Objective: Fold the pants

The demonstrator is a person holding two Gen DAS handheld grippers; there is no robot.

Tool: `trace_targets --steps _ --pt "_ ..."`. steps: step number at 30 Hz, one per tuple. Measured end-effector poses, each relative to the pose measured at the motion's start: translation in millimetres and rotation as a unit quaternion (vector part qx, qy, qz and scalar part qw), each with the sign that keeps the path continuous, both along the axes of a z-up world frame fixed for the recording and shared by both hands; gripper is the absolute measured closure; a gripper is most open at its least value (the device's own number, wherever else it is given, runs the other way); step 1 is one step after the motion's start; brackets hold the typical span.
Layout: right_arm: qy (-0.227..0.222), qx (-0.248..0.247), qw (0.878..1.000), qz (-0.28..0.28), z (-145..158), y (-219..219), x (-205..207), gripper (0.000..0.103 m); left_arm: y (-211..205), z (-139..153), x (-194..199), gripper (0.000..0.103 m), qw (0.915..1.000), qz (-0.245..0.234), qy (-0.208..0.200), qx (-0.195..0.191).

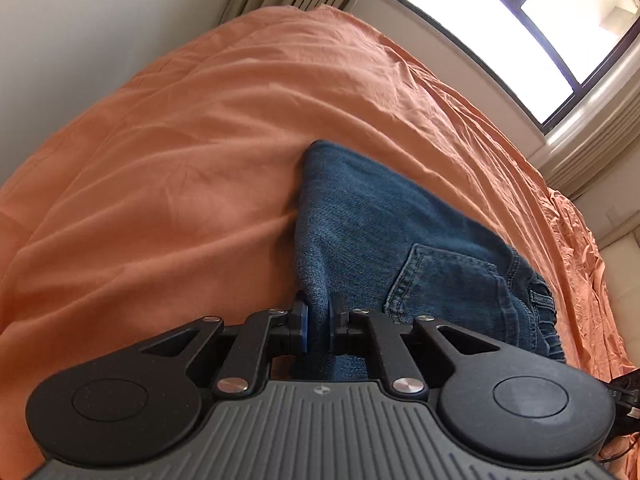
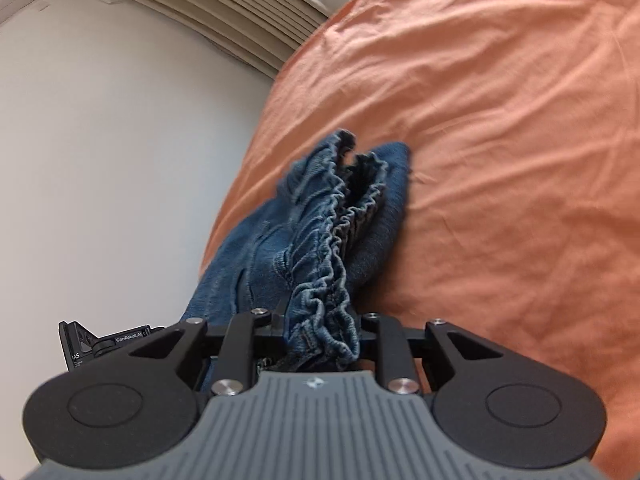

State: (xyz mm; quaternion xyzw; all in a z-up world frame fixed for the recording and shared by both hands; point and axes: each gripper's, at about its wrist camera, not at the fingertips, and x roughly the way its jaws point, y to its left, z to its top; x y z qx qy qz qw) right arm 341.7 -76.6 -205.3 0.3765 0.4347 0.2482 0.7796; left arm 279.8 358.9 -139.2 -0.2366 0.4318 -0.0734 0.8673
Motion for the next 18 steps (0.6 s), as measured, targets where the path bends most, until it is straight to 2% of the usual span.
trace_targets --steps 3,6,8,10,13,18 --pt "0.033 0.005 0.999 -0.016 -23.0 -0.7 -3.2 0.085 -1.3 -10.1 1.1 0.088 0.9999 -0.009 0.013 0.005" --pt "0.042 0.001 0.999 -0.018 -23.6 2.4 -1.3 0.084 2.7 -7.5 2.3 0.079 0.9992 -0.001 0.04 -0.011" --pt "0.05 0.005 0.999 -0.012 -20.1 1.2 5.5 0.079 10.3 -2.7 0.5 0.074 0.9972 -0.007 0.064 -0.038" --pt "0.047 0.006 0.999 -0.006 -15.6 -2.9 7.9 0.063 15.0 3.8 -8.2 0.068 0.996 -0.019 0.076 -0.041" --pt "0.035 -0.012 0.999 0.001 -8.0 -9.6 -3.3 0.054 16.6 4.5 -26.3 0.057 0.9927 -0.041 0.103 -0.046" --pt "0.033 -0.031 0.999 -0.006 -8.8 -19.9 -26.5 0.049 15.2 0.7 -51.8 0.053 0.9901 -0.044 0.131 -0.027"
